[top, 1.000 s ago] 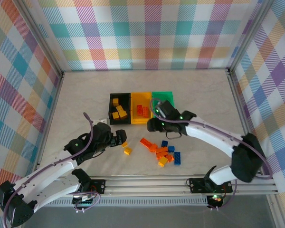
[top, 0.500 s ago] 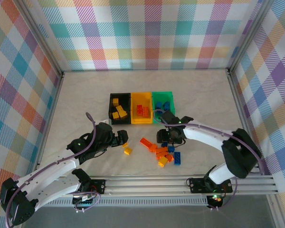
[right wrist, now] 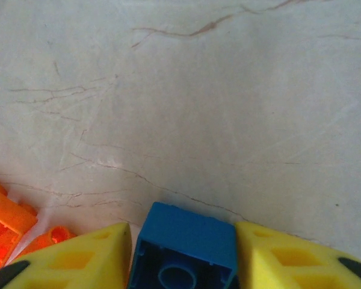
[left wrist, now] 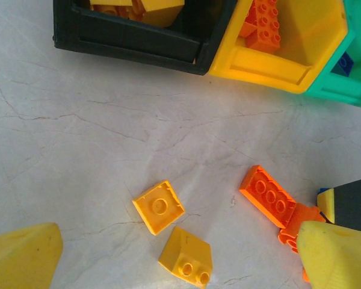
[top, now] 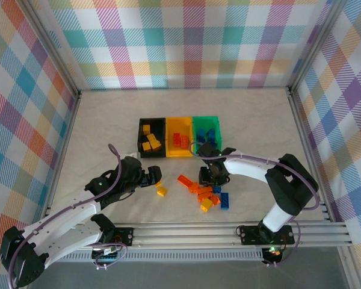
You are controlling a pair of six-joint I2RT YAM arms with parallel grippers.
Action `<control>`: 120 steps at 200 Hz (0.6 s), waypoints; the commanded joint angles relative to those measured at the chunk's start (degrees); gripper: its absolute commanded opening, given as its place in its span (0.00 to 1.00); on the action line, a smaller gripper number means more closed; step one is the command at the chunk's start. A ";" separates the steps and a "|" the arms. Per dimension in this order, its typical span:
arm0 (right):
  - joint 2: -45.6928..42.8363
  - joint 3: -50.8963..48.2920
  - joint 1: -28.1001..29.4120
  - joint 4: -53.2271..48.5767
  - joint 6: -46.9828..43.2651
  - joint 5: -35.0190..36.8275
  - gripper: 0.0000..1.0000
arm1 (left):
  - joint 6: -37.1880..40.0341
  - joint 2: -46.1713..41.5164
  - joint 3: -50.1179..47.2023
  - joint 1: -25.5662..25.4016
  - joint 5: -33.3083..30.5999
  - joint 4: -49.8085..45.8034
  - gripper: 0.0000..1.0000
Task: Sort the legos into containers by color
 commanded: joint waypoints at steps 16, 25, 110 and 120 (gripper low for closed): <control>-1.43 -0.79 0.33 1.44 0.71 -0.36 0.34 | 0.10 0.19 -0.48 0.99 0.74 0.78 1.00; -2.32 -0.28 0.35 1.22 0.36 0.22 0.32 | 0.20 0.23 -0.46 0.99 0.81 0.75 1.00; -5.20 14.27 -8.90 1.10 -7.76 3.80 0.31 | 0.95 2.13 0.83 1.08 2.97 1.54 1.00; -2.53 17.35 -10.48 1.16 -8.62 3.80 0.31 | 1.11 2.39 1.07 1.07 3.18 1.47 1.00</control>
